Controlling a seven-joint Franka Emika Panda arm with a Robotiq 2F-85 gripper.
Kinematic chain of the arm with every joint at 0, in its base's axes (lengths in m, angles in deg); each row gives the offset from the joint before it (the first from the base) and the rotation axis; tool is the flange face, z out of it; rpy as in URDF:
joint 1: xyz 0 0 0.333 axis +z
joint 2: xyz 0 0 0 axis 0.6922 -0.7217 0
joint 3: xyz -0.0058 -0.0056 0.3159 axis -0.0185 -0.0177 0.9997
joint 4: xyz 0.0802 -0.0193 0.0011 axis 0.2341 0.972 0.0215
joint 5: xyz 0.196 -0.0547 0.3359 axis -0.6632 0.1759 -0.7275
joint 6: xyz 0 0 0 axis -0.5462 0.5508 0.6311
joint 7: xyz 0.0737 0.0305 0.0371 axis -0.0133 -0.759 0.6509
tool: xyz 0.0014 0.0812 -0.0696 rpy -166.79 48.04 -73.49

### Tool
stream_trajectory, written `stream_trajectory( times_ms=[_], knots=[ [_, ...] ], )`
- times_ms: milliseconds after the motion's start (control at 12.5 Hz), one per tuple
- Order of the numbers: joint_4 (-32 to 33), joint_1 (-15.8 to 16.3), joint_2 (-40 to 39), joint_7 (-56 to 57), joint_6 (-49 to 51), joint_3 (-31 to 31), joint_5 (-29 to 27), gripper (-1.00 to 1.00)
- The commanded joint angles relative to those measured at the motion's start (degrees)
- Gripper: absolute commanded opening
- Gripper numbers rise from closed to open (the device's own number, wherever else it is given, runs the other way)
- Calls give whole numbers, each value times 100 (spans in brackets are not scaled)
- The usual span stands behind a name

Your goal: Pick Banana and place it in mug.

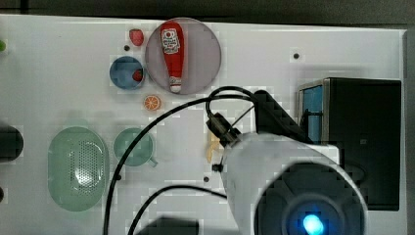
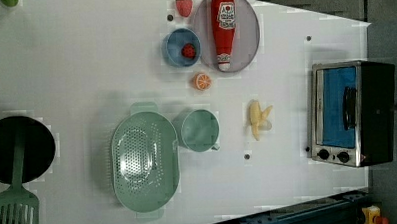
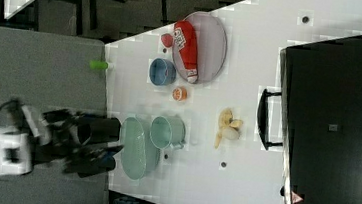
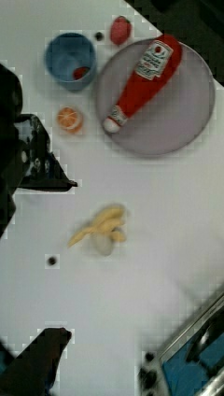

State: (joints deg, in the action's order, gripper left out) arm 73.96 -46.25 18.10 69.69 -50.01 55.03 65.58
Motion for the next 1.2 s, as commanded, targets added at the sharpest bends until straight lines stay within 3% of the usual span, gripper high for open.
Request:
stream_trajectory(
  times_ms=[80,480,800,1200],
  knots=[
    [990,36,-745,703,-656,-41,28,100],
    [1888,33,-1584,2544,-2558,-50,29,100],
    [2198,30,-2441,4129,-3652,-60,29,100],
    [2252,34,-3529,4494,-4937,-40,29,100]
  ],
)
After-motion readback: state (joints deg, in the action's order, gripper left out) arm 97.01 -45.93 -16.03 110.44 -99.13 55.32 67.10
